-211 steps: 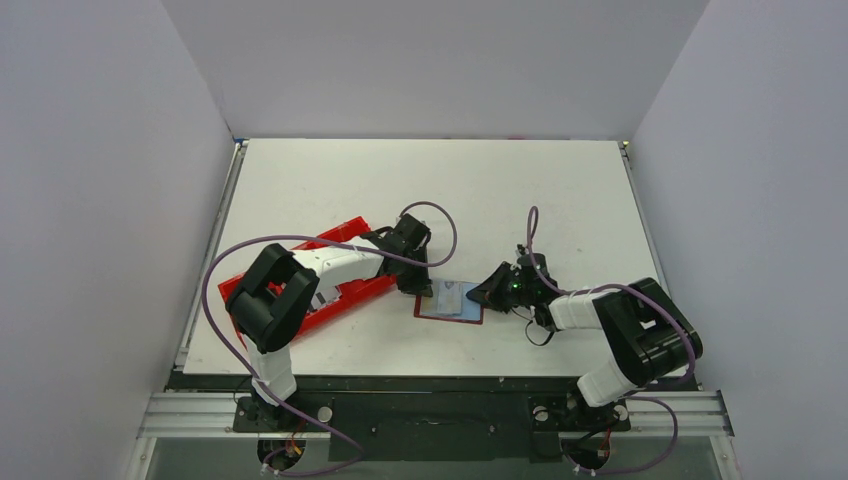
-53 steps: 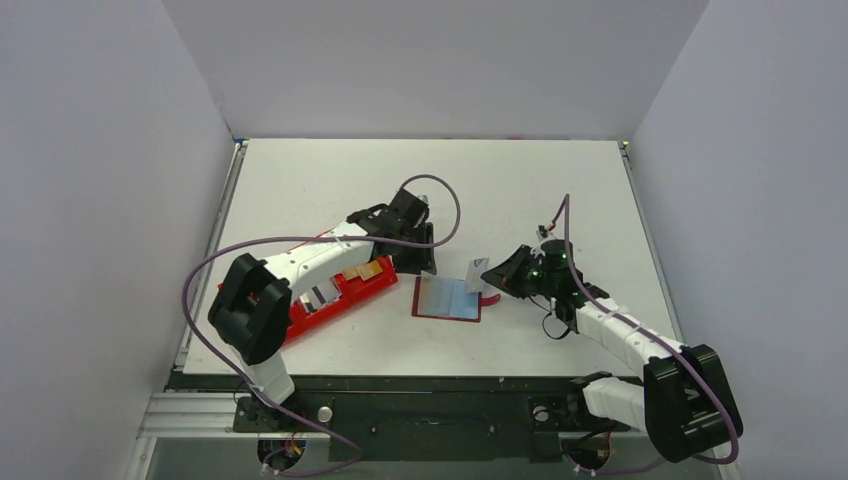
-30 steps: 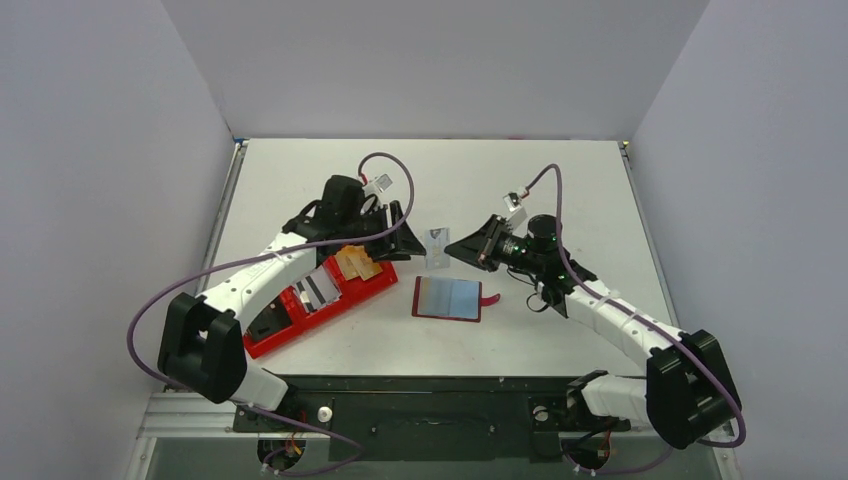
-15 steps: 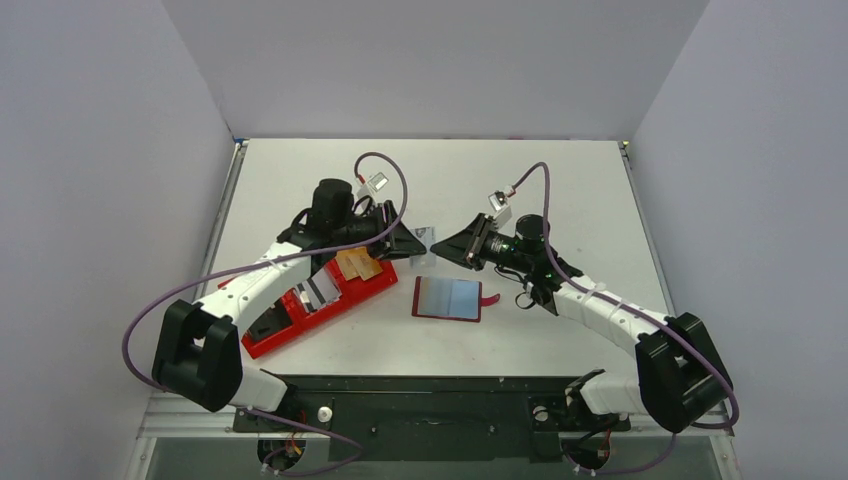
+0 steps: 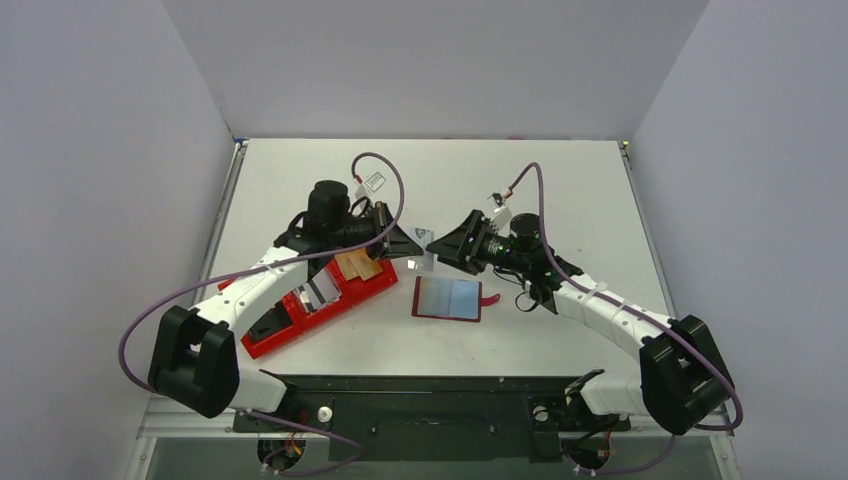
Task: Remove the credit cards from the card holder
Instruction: Place the credit card in the storage box.
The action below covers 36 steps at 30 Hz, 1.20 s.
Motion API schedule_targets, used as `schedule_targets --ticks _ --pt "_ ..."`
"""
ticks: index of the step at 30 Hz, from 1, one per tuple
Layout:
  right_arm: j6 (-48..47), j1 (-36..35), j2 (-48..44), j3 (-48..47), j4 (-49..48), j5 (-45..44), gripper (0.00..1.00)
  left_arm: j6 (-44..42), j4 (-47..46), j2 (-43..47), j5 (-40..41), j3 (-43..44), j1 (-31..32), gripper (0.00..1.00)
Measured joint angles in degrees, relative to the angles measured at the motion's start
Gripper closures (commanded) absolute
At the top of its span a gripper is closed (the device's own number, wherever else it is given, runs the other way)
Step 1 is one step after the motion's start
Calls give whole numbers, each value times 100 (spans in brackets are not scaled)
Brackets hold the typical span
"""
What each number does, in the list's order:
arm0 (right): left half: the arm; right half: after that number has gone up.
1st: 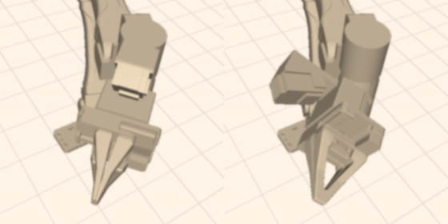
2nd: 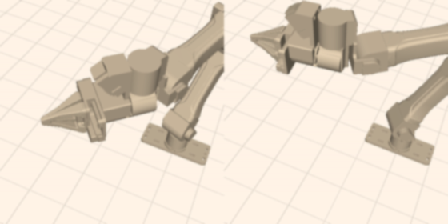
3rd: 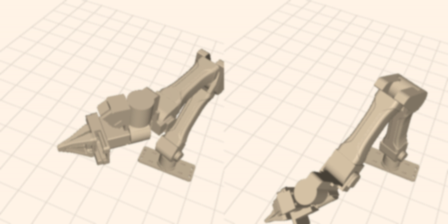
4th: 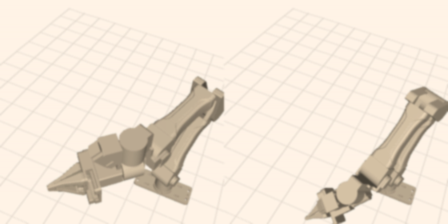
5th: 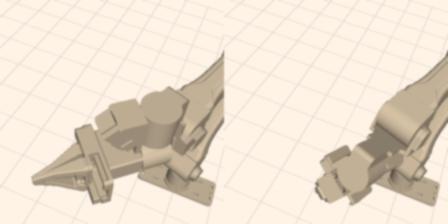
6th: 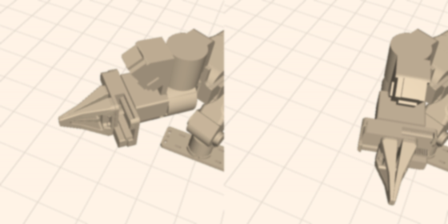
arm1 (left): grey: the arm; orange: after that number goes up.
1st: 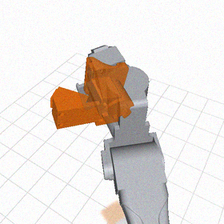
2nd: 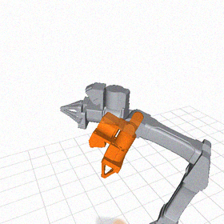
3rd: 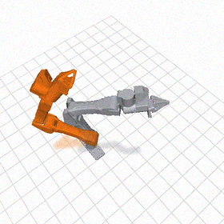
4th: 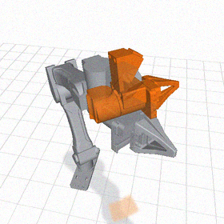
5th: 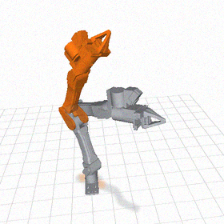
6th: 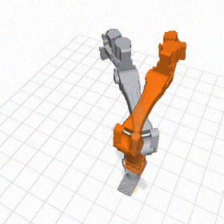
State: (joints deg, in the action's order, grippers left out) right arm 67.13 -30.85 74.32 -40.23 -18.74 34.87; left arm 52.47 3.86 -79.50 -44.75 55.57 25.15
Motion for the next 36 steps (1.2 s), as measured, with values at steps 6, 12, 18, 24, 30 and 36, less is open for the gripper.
schedule_targets --ticks 6,12,18,24,30,36 --pt "-505 0 -278 -127 914 -664 30 -59 170 90 173 -70 -13 100" --pt "-1003 0 -737 -247 1902 -1637 28 -498 1172 409 883 -15 -308 100" --pt "-1346 0 -811 -328 2531 -2190 28 -994 2669 898 2306 216 -640 100" --pt "-1561 0 -811 -350 3005 -2496 28 -1174 3941 1392 3851 422 -811 100" --pt "-1694 0 -811 -350 3252 -2806 27 -1224 4815 1462 5071 479 -1106 100" --pt "-1827 0 -811 -367 3456 -3029 27 -1222 5075 1377 5770 396 -1257 100"
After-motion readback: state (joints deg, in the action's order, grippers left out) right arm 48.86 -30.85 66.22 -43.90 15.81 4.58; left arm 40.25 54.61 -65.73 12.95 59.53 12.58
